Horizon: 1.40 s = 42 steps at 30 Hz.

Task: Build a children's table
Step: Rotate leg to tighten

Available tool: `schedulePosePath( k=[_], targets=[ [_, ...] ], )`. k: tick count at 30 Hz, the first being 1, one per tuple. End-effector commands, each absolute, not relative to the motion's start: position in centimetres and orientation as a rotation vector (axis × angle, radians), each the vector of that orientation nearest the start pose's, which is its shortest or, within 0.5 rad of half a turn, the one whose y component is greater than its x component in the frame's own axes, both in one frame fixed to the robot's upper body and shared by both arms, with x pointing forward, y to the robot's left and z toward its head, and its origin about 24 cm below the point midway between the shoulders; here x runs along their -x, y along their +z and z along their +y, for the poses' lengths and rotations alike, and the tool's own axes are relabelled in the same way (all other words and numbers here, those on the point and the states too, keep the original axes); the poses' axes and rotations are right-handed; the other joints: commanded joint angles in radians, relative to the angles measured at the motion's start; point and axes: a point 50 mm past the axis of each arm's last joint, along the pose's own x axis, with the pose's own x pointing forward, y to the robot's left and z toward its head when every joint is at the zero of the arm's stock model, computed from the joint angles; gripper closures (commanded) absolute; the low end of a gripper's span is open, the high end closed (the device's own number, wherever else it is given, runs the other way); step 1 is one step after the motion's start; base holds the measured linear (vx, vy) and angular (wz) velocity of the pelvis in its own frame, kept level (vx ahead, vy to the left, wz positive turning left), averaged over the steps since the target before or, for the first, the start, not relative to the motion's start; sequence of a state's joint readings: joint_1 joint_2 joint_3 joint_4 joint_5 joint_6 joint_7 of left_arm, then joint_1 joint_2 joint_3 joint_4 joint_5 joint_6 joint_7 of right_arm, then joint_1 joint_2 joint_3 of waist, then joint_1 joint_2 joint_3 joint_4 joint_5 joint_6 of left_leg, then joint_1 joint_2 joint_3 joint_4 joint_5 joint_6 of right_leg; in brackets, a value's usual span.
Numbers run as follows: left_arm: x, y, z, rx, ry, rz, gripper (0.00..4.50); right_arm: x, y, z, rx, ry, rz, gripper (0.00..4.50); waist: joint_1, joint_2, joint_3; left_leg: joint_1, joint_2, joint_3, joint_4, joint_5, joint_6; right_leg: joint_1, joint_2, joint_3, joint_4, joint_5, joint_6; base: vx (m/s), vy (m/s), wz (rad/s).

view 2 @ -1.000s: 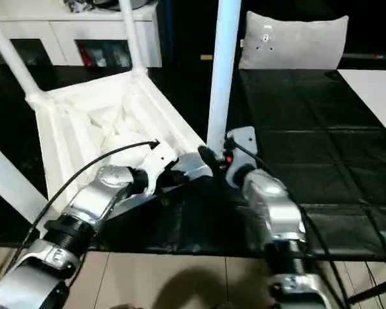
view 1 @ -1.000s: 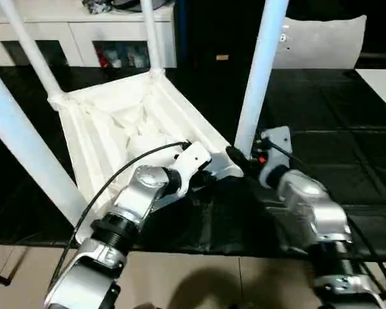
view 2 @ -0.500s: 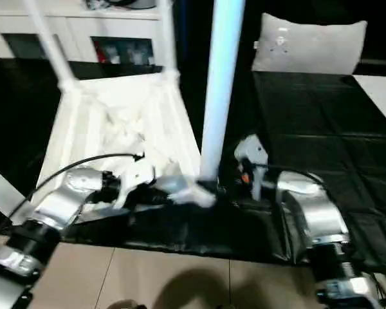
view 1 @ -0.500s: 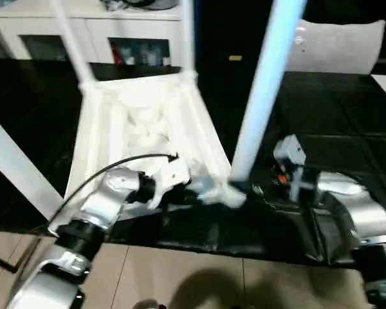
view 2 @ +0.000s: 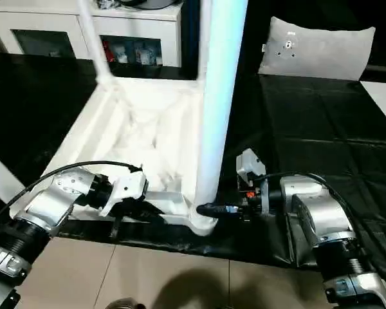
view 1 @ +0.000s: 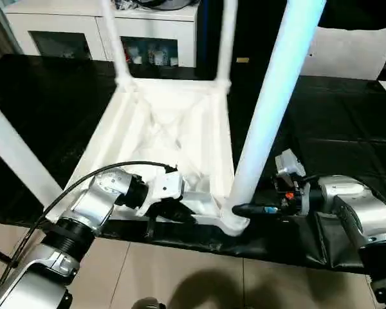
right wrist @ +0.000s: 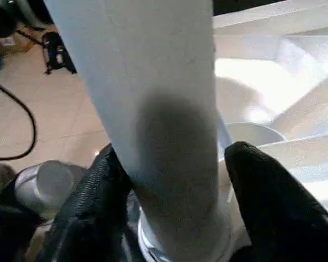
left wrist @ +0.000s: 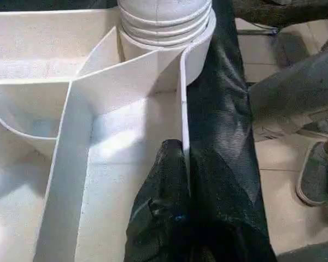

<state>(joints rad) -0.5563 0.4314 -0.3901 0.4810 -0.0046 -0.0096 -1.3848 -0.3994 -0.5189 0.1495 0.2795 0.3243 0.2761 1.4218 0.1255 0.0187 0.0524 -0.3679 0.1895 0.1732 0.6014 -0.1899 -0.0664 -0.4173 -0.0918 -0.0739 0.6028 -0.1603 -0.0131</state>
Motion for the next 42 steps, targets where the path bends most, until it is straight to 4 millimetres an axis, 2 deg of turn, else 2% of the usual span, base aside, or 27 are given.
schedulePosePath(
  k=[1,6,12,15,16,18,19,20,21,22,23,24,25,26,27,29,30,31,32,34,38,39,40,42],
  targets=[
    [-29.6,6.8,11.7,-0.572,-1.679,0.354,4.50,-28.0,8.2,-17.1,0.057,1.492,0.331,2.02,-0.004,-0.013,-0.071,0.005,0.038,-0.004,-0.072,-0.176,0.060,0.060,-0.054,0.041,-0.067,-0.277,-0.200,0.000,0.000,0.00],
    [-29.6,6.7,11.8,-0.552,-1.665,0.355,4.50,-27.7,8.1,-17.0,0.029,1.509,0.337,2.41,-0.003,-0.014,-0.072,0.006,0.039,-0.003,-0.070,-0.165,0.062,0.060,-0.053,0.041,-0.064,-0.251,-0.210,0.000,0.000,0.00],
    [-30.1,6.7,11.5,-0.522,-1.589,0.347,4.50,-27.2,8.2,-16.4,-0.078,1.475,0.309,2.49,0.000,-0.011,-0.070,0.007,0.038,-0.002,-0.071,-0.167,0.059,0.059,-0.051,0.042,-0.067,-0.255,-0.206,0.000,0.000,0.00],
    [-30.6,6.8,10.8,-0.465,-1.494,0.326,4.50,-27.1,8.3,-15.7,-0.150,1.421,0.273,2.50,0.003,-0.012,-0.069,0.008,0.038,-0.003,-0.072,-0.186,0.046,0.059,-0.053,0.042,-0.069,-0.292,-0.195,0.000,0.000,0.00],
    [-30.7,6.9,10.3,-0.441,-1.453,0.321,4.50,-27.1,8.1,-15.3,-0.170,1.390,0.273,2.50,0.005,-0.008,-0.066,0.009,0.035,-0.005,-0.074,-0.207,0.037,0.057,-0.054,0.040,-0.076,-0.347,-0.181,0.000,0.000,0.00],
    [-31.0,6.9,9.4,-0.393,-1.375,0.316,4.50,-27.6,7.3,-14.4,-0.130,1.261,0.287,2.50,0.001,-0.011,-0.062,0.011,0.035,-0.006,-0.077,-0.231,0.018,0.053,-0.053,0.042,-0.082,-0.396,-0.160,0.000,0.000,0.00],
    [-31.2,7.0,8.7,-0.367,-1.336,0.314,4.50,-28.3,6.7,-13.9,-0.101,1.154,0.302,2.50,-0.004,-0.014,-0.061,0.008,0.031,-0.009,-0.080,-0.243,0.008,0.056,-0.054,0.038,-0.086,-0.443,-0.139,0.000,0.000,0.00],
    [-31.3,7.0,8.4,-0.351,-1.313,0.314,4.50,-28.7,6.3,-13.6,-0.081,1.085,0.312,2.50,-0.019,-0.015,-0.058,0.002,0.027,-0.010,-0.082,-0.247,-0.006,0.056,-0.051,0.035,-0.090,-0.491,-0.111,0.000,0.000,0.00],
    [-31.3,7.0,8.2,-0.346,-1.302,0.314,4.50,-28.9,6.2,-13.4,-0.077,1.057,0.314,2.50,-0.025,-0.015,-0.058,0.003,0.024,-0.012,-0.081,-0.252,-0.010,0.055,-0.053,0.032,-0.094,-0.521,-0.098,0.000,0.000,0.00],
    [-31.6,6.9,7.4,-0.321,-1.249,0.319,4.50,-29.8,5.8,-12.8,-0.063,0.928,0.320,2.50,-0.046,-0.016,-0.060,-0.006,0.018,-0.014,-0.079,-0.239,-0.014,0.060,-0.054,0.030,-0.098,-0.550,-0.072,0.000,0.000,0.00],
    [-31.6,6.9,7.3,-0.316,-1.240,0.320,4.50,-30.0,5.8,-12.6,-0.062,0.903,0.320,2.51,-0.054,-0.016,-0.059,-0.005,0.017,-0.015,-0.079,-0.242,-0.014,0.058,-0.053,0.027,-0.101,-0.561,-0.069,0.000,0.000,0.00],
    [-32.0,6.9,6.7,-0.296,-1.182,0.325,4.50,-30.8,5.6,-12.1,-0.060,0.796,0.327,2.52,-0.063,-0.018,-0.062,-0.001,0.013,-0.013,-0.074,-0.247,-0.003,0.055,-0.051,0.027,-0.108,-0.572,-0.059,0.000,0.000,0.00],
    [-32.2,7.0,6.5,-0.286,-1.156,0.326,4.50,-31.1,5.6,-11.9,-0.062,0.753,0.330,2.52,-0.067,-0.014,-0.061,0.001,0.014,-0.012,-0.073,-0.240,-0.002,0.051,-0.049,0.030,-0.106,-0.561,-0.064,0.000,0.000,0.00],
    [-32.5,7.0,6.1,-0.274,-1.120,0.326,4.50,-31.5,5.6,-11.6,-0.065,0.700,0.334,2.52,-0.079,-0.015,-0.061,-0.003,0.012,-0.012,-0.072,-0.239,0.002,0.049,-0.045,0.028,-0.105,-0.551,-0.073,0.000,0.000,0.00],
    [-33.0,7.1,5.6,-0.256,-1.040,0.314,4.50,-32.2,5.7,-11.0,-0.072,0.625,0.330,2.52,-0.083,-0.012,-0.063,0.002,0.009,-0.011,-0.070,-0.237,0.005,0.047,-0.043,0.027,-0.108,-0.543,-0.076,0.000,0.000,0.00],
    [-33.3,7.4,4.9,-0.235,-0.979,0.298,4.50,-32.9,6.0,-10.2,-0.066,0.565,0.297,2.52,-0.081,-0.009,-0.067,0.001,0.014,-0.011,-0.071,-0.221,0.015,0.049,-0.043,0.031,-0.101,-0.483,-0.096,0.000,0.000,0.00],
    [-33.3,7.5,4.7,-0.229,-0.966,0.289,4.50,-33.1,6.2,-9.9,-0.051,0.551,0.278,2.52,-0.081,-0.007,-0.068,-0.002,0.018,-0.012,-0.074,-0.210,0.020,0.051,-0.043,0.032,-0.095,-0.436,-0.112,0.000,0.000,0.00],
    [-33.3,7.6,4.5,-0.226,-0.959,0.284,4.50,-33.2,6.3,-9.8,-0.041,0.544,0.268,2.18,-0.081,-0.007,-0.070,-0.003,0.018,-0.011,-0.073,-0.204,0.023,0.052,-0.042,0.032,-0.093,-0.406,-0.119,0.000,0.000,0.00],
    [-33.2,7.7,4.4,-0.226,-0.971,0.282,4.50,-33.3,6.3,-9.7,-0.038,0.547,0.257,1.98,-0.078,-0.010,-0.074,-0.004,0.019,-0.009,-0.072,-0.170,0.039,0.058,-0.042,0.035,-0.083,-0.307,-0.149,0.000,0.000,0.00],
    [-33.1,7.7,4.4,-0.233,-0.979,0.280,4.50,-33.4,6.4,-9.6,-0.064,0.546,0.249,1.84,-0.075,-0.006,-0.076,-0.005,0.020,-0.007,-0.070,-0.132,0.058,0.063,-0.042,0.037,-0.074,-0.218,-0.180,0.000,0.000,0.00],
    [-32.9,7.7,5.0,-0.259,-1.007,0.268,4.50,-33.1,6.9,-9.9,-0.091,0.588,0.197,1.50,-0.071,-0.004,-0.076,-0.004,0.021,-0.005,-0.068,-0.111,0.084,0.067,-0.045,0.037,-0.070,-0.170,-0.209,0.000,0.000,0.00],
    [-32.9,7.7,5.1,-0.261,-1.012,0.267,4.50,-33.0,7.0,-10.1,-0.083,0.602,0.184,1.37,-0.070,-0.005,-0.075,-0.004,0.022,-0.005,-0.069,-0.117,0.084,0.067,-0.046,0.037,-0.070,-0.175,-0.209,0.000,0.000,0.00],
    [-32.8,7.7,5.4,-0.263,-1.018,0.268,4.50,-32.8,7.0,-10.4,-0.071,0.620,0.172,1.37,-0.068,-0.009,-0.075,-0.003,0.023,-0.004,-0.069,-0.127,0.086,0.068,-0.047,0.038,-0.071,-0.189,-0.207,0.000,0.000,0.00],
    [-32.7,7.5,5.8,-0.285,-1.040,0.266,4.50,-32.5,6.8,-11.1,-0.045,0.647,0.162,1.19,-0.065,-0.007,-0.072,-0.002,0.024,-0.004,-0.071,-0.143,0.084,0.066,-0.047,0.038,-0.076,-0.220,-0.200,0.000,0.000,0.00]
  ],
)
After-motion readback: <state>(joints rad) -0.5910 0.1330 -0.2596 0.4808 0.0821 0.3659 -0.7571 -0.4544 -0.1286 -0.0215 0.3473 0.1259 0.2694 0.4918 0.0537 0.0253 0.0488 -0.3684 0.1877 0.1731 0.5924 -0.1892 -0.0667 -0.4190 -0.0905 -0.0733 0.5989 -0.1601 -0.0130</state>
